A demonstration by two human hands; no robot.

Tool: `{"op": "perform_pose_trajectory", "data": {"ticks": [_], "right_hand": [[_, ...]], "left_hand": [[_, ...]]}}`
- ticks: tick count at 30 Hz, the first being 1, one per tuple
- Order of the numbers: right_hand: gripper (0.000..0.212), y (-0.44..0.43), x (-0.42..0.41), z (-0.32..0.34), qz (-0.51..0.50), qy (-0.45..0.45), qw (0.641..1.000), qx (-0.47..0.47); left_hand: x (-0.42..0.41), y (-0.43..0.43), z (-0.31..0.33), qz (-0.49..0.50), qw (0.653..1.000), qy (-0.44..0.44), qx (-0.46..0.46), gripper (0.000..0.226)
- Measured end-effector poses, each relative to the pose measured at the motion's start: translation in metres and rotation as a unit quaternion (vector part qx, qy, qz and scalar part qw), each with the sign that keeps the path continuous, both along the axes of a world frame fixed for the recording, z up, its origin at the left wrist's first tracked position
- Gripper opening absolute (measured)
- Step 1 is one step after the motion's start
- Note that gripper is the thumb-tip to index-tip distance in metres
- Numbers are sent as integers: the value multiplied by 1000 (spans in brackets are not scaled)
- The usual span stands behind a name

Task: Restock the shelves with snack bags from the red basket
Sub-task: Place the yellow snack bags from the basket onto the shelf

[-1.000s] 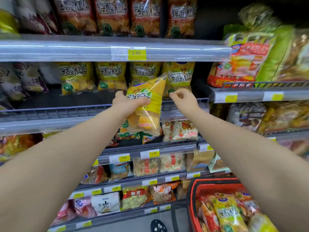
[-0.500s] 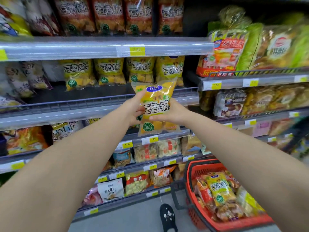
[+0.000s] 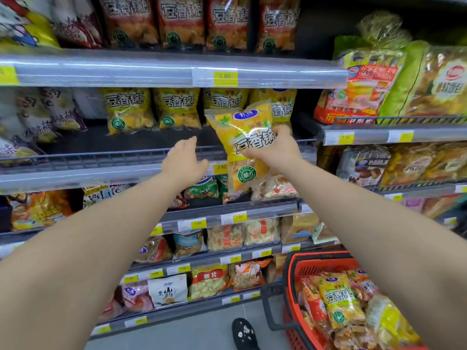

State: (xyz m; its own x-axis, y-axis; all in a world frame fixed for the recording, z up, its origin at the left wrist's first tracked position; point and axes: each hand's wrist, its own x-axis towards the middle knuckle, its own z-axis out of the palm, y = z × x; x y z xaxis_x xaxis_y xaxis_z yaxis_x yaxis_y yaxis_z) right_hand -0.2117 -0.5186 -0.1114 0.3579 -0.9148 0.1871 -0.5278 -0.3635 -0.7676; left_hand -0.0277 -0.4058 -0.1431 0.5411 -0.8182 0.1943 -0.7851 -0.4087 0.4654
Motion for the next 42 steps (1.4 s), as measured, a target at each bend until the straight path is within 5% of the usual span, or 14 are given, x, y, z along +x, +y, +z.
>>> {"op": "perform_pose_trajectory", "data": {"ticks": [4, 7, 12, 21, 33, 42], "right_hand": [[88, -15, 29, -1, -1, -44, 999, -30], [89, -27, 60, -4, -2, -96, 994, -42], [83, -60, 114, -1, -32, -162, 986, -18], [85, -111, 148, -25, -115, -71, 990, -40], [117, -94, 122, -23, -109, 141, 978, -107], [82, -34, -16, -75, -49, 159, 977, -131]], "left_hand": [[34, -10, -15, 11, 965, -219, 147, 102], [50, -20, -20, 15, 940, -277, 200, 104], [61, -31, -19, 20, 938, -292, 184, 76], [63, -36, -22, 26, 945, -264, 192, 59], [64, -37, -29, 14, 948, -259, 187, 79], [-9, -18, -60, -10, 961, -253, 109, 89]]}}
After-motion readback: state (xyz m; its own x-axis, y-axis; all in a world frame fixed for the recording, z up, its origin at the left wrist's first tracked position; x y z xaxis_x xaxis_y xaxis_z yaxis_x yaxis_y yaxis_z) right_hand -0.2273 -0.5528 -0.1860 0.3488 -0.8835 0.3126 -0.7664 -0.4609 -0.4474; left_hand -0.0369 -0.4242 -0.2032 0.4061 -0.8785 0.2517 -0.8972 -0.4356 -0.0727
